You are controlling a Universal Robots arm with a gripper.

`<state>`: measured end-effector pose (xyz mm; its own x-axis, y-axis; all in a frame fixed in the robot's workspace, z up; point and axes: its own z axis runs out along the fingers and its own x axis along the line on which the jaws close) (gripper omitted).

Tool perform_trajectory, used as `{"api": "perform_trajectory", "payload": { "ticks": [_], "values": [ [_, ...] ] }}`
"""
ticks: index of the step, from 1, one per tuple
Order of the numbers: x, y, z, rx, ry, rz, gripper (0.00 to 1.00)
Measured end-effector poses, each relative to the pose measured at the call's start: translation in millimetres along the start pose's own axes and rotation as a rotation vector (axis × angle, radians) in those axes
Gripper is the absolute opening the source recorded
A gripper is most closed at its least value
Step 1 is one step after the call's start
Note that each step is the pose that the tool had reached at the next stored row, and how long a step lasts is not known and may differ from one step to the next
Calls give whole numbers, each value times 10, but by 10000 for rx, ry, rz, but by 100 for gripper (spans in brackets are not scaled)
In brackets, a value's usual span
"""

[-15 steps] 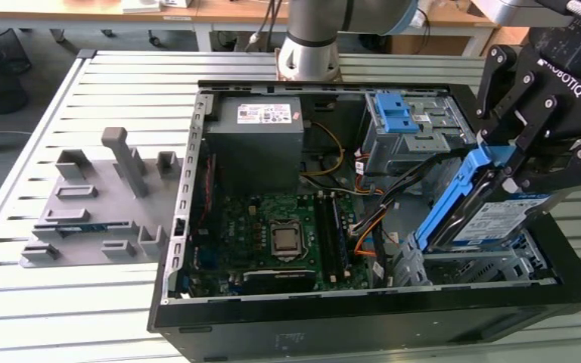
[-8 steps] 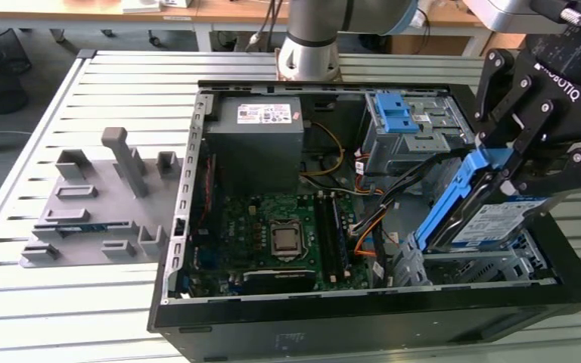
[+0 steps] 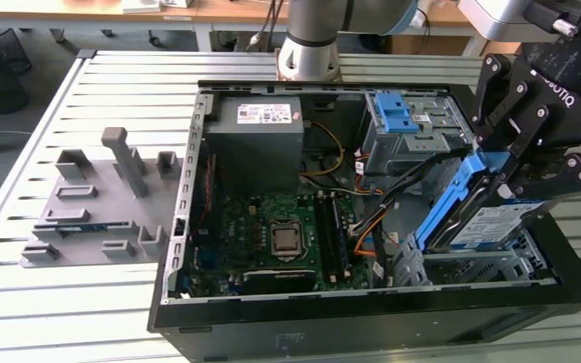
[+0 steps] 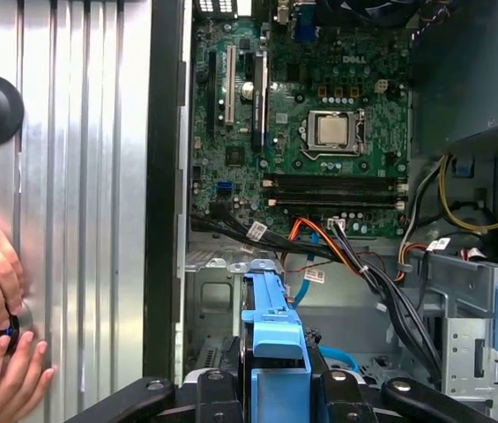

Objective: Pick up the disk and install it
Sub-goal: 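Insert the disk into the insertion slot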

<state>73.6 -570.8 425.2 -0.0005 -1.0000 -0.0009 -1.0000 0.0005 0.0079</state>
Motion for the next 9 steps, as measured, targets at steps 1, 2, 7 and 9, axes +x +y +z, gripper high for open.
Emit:
{"api": "perform_trajectory", "payload": {
  "ticks": [1, 2, 7, 9],
  "values": [
    [0, 0, 6, 0, 1, -1, 36],
    [0, 0, 12, 0, 1, 0, 36],
    [0, 0, 43, 0, 0, 0, 36],
    [0, 0, 56, 0, 0, 0, 36]
  ]
}}
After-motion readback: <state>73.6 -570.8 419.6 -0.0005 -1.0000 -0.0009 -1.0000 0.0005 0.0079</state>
